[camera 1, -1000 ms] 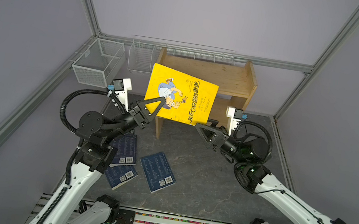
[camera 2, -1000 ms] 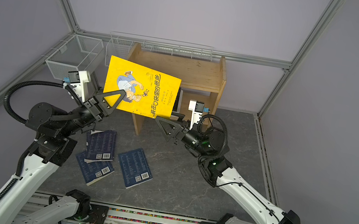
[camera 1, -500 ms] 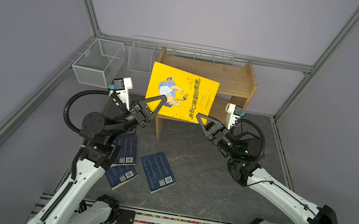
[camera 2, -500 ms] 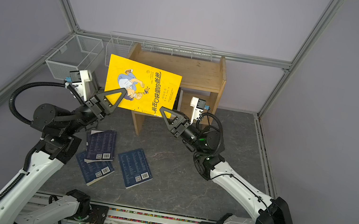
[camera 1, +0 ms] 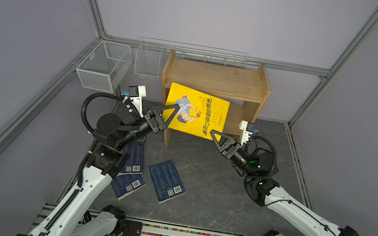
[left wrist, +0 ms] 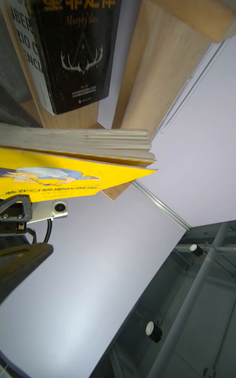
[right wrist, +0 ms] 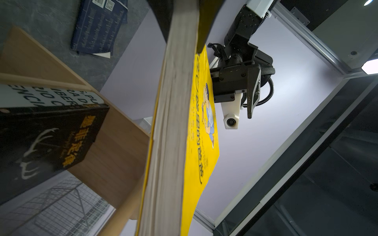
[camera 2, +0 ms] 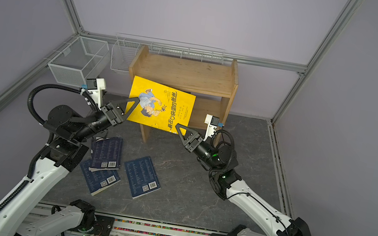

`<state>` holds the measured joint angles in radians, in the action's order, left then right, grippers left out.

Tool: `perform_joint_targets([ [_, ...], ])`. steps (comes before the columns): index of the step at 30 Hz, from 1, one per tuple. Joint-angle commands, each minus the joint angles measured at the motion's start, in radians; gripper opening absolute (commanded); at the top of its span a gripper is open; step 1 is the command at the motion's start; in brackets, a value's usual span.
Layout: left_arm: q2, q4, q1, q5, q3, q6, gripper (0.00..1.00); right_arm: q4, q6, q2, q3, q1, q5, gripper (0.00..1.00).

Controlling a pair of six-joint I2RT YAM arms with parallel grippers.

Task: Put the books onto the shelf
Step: 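Lower the yellow book flat onto the black book on the lower shelf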

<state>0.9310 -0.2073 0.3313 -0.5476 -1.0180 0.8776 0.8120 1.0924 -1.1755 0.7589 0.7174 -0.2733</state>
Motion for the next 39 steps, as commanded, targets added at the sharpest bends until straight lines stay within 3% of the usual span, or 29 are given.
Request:
perform_joint_targets([
  [1, -0.055, 0.111, -0.001, 0.091, -0.039, -0.101, 0.82, -0.158, -0.018, 0.062, -0.052, -0.017, 0.058, 0.09],
  [8, -0.068, 0.244, -0.007, 0.202, -0.054, -0.157, 0.83, -0.23, -0.049, 0.168, -0.109, -0.038, 0.112, 0.09],
  [18, -0.078, 0.295, -0.008, 0.241, -0.057, -0.173, 0.83, -0.228, -0.085, 0.164, -0.059, -0.091, 0.099, 0.09],
  [24, -0.087, 0.316, -0.009, 0.252, -0.051, -0.201, 0.83, -0.21, -0.058, 0.099, -0.007, -0.116, 0.071, 0.09],
  [29, -0.091, 0.372, -0.01, 0.267, -0.044, -0.316, 0.86, -0.216, -0.036, -0.002, 0.089, -0.158, -0.017, 0.1],
  [39, -0.076, 0.466, -0.017, 0.401, -0.011, -0.429, 0.92, -0.175, 0.024, -0.184, 0.262, -0.197, -0.078, 0.1],
])
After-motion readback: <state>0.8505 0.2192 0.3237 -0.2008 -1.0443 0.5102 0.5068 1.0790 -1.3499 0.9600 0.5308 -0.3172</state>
